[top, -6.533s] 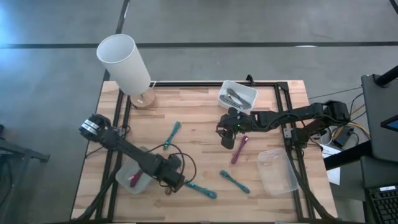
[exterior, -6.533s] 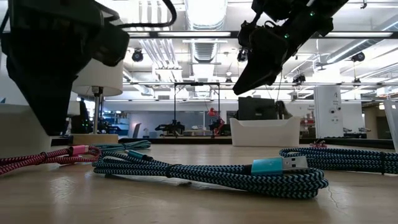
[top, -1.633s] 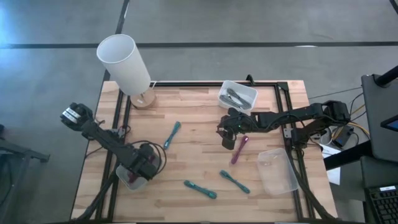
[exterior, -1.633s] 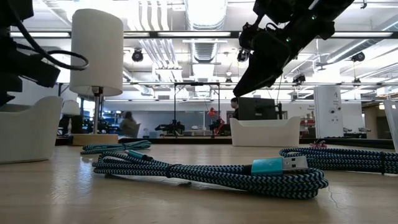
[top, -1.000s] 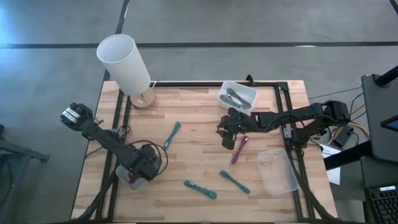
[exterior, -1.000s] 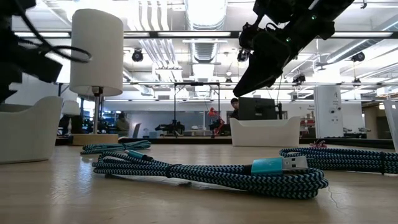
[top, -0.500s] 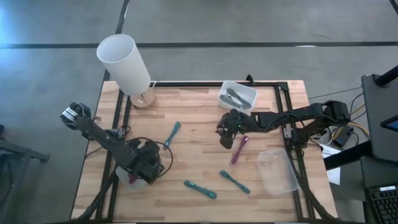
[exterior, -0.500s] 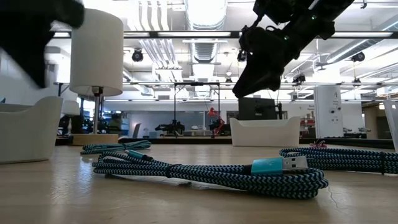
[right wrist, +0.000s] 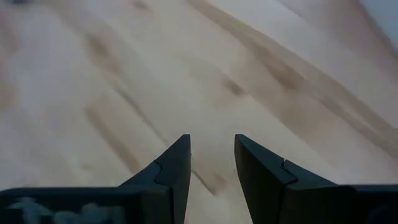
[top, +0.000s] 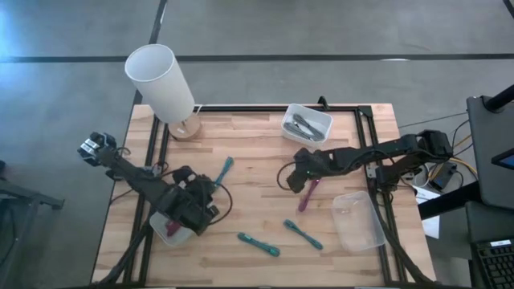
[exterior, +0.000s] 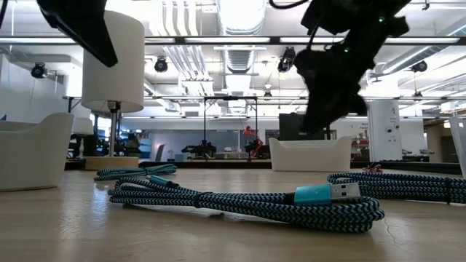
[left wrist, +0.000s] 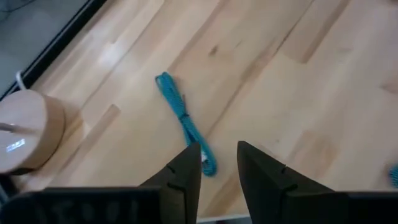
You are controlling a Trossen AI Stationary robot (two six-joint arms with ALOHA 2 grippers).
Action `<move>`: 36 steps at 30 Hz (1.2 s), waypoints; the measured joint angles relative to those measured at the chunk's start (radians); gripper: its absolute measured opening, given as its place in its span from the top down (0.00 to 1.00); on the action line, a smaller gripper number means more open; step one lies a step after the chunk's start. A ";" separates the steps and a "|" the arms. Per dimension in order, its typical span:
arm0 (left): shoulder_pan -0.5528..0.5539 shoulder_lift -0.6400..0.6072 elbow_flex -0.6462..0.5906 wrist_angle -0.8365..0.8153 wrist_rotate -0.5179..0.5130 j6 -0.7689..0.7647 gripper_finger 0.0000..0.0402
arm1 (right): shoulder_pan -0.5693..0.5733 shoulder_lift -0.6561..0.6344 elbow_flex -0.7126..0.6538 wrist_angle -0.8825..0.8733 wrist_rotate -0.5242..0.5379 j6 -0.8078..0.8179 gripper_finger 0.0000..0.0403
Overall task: Pick & Place USB Port
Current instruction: Put the top blue patterned charger cable into the transparent bin
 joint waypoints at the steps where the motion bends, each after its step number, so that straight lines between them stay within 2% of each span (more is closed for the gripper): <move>1: 0.009 0.000 -0.005 0.000 0.000 0.000 0.73 | 0.009 0.000 0.009 -0.051 0.021 0.046 0.71; 5: 0.049 0.000 -0.030 -0.001 -0.022 0.000 0.73 | 0.050 0.000 0.031 -0.201 0.051 0.215 0.71; 11: 0.120 0.000 -0.050 0.002 -0.026 0.011 0.73 | 0.099 0.000 0.033 -0.261 0.050 0.390 0.71; 20: 0.213 0.000 -0.124 0.035 -0.026 0.037 0.73 | 0.114 0.000 0.029 -0.267 0.049 0.452 0.71; 25: 0.292 0.000 -0.197 0.191 0.013 0.162 0.73 | 0.114 0.000 0.029 -0.266 0.049 0.446 0.71; 32: 0.452 0.000 -0.326 0.577 0.188 0.431 0.73 | 0.114 0.000 0.029 -0.263 0.049 0.384 0.71; 36: 0.527 0.000 -0.394 0.701 0.266 0.497 0.73 | 0.114 0.000 0.029 -0.260 0.050 0.342 0.71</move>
